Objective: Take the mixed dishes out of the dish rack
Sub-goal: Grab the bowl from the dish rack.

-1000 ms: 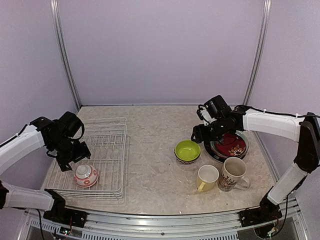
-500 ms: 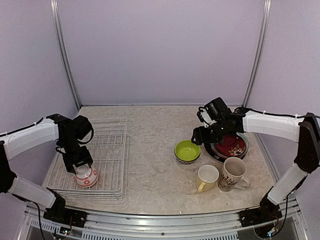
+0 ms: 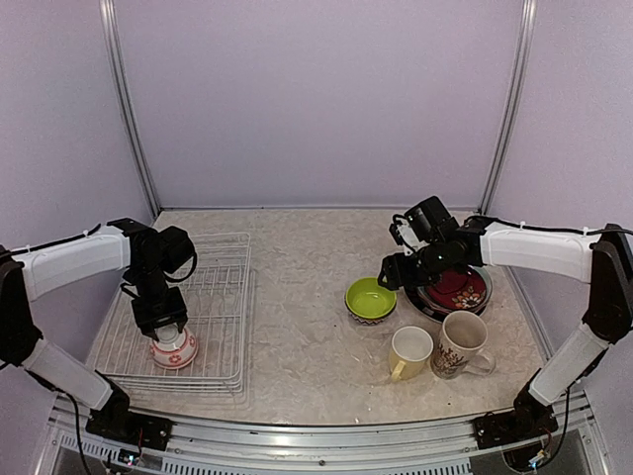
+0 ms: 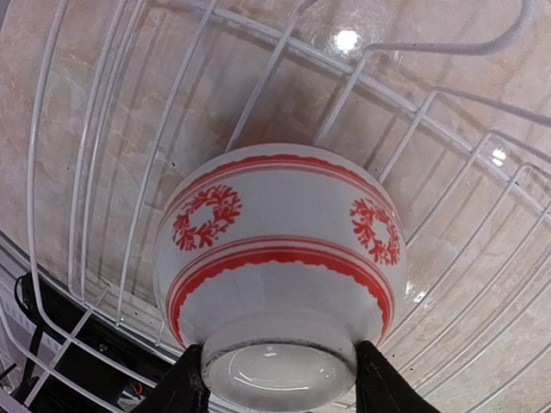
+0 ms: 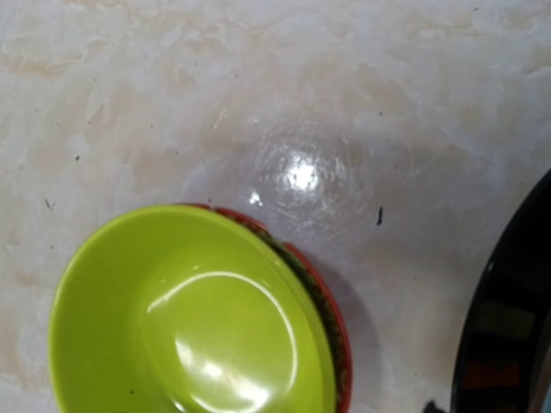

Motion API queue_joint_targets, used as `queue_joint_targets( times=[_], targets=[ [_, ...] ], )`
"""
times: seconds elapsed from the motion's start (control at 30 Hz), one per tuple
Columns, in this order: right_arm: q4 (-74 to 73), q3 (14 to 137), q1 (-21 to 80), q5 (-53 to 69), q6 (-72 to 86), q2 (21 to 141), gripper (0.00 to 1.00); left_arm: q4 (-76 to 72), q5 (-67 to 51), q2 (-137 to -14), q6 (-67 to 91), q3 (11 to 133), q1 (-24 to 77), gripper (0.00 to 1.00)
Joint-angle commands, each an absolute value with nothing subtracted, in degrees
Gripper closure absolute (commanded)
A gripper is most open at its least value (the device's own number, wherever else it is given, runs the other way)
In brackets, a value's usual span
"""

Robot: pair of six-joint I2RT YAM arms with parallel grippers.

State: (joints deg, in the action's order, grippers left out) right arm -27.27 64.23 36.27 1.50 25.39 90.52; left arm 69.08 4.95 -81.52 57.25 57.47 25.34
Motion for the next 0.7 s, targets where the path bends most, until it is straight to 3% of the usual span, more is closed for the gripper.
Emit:
queue_joint_targets(
  times=[0.0, 0.33, 0.67],
  targets=[
    [-26.5, 63.8, 36.6, 2.0, 25.8, 89.7, 0.30, 69.0, 6.3, -83.8, 57.1, 57.6, 26.0, 0.54],
    [-27.2, 64.4, 36.6, 1.5, 26.2, 88.5, 0.30, 69.5, 6.3, -82.7, 56.4, 59.6, 27.1, 0.71],
    [-24.8, 65.8, 36.8, 5.2, 27.3, 88.6, 0.30, 71.3, 4.8, -76.6, 55.5, 61.4, 27.4, 0.77]
  ],
)
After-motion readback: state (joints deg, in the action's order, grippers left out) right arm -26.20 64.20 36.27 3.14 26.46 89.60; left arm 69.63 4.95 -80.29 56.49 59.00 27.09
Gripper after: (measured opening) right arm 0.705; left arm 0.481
